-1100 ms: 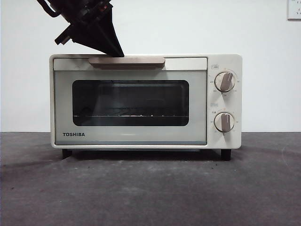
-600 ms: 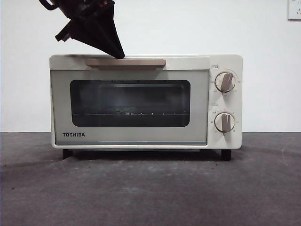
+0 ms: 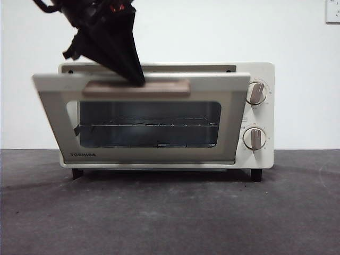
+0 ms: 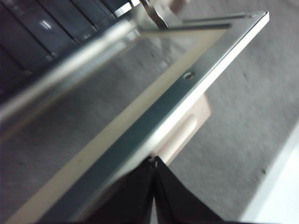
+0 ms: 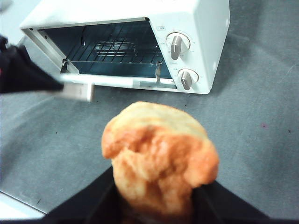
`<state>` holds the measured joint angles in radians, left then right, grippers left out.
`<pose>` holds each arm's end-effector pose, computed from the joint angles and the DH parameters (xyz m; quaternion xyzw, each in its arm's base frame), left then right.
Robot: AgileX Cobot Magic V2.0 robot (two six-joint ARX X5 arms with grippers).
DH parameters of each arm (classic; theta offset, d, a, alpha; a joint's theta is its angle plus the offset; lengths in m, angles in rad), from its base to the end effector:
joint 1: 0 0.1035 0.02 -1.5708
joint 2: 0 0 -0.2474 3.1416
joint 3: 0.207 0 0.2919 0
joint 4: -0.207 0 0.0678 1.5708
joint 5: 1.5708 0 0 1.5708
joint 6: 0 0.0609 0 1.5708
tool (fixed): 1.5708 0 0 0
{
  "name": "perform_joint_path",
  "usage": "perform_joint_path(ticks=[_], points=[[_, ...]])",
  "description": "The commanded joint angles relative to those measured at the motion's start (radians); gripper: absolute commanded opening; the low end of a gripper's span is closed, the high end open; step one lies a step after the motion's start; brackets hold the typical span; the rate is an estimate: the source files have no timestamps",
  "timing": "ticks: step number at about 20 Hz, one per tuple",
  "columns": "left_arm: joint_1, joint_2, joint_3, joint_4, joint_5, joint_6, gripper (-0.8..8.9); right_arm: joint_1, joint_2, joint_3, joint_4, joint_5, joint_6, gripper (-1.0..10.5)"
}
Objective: The left arm flap open the oven, the right arm pick bread and place it into oven, the left arm flap close the oven
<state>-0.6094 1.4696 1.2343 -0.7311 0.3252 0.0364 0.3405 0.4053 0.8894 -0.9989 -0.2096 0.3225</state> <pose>0.2825 -0.2209 0.2381 0.0802 0.4526 -0.4072 0.7892 0.1168 0.0548 0.3244 0.1330 0.2929 0.2185 0.9213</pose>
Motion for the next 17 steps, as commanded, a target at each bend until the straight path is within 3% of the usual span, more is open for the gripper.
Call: perform_joint_path(ticks=[1,10,17], points=[[-0.016,0.011,-0.084,0.079,-0.067,-0.049,0.1,0.004,0.002,0.007,0.011,0.0,0.011,1.6],[-0.099,-0.175,-0.443,0.42,-0.161,-0.213,0.1,0.004,0.002,0.007,0.01,0.0,0.011,1.6],[-0.129,-0.176,-0.535,0.495,-0.192,-0.256,0.1,0.004,0.002,0.007,-0.001,0.0,0.01,1.6]])
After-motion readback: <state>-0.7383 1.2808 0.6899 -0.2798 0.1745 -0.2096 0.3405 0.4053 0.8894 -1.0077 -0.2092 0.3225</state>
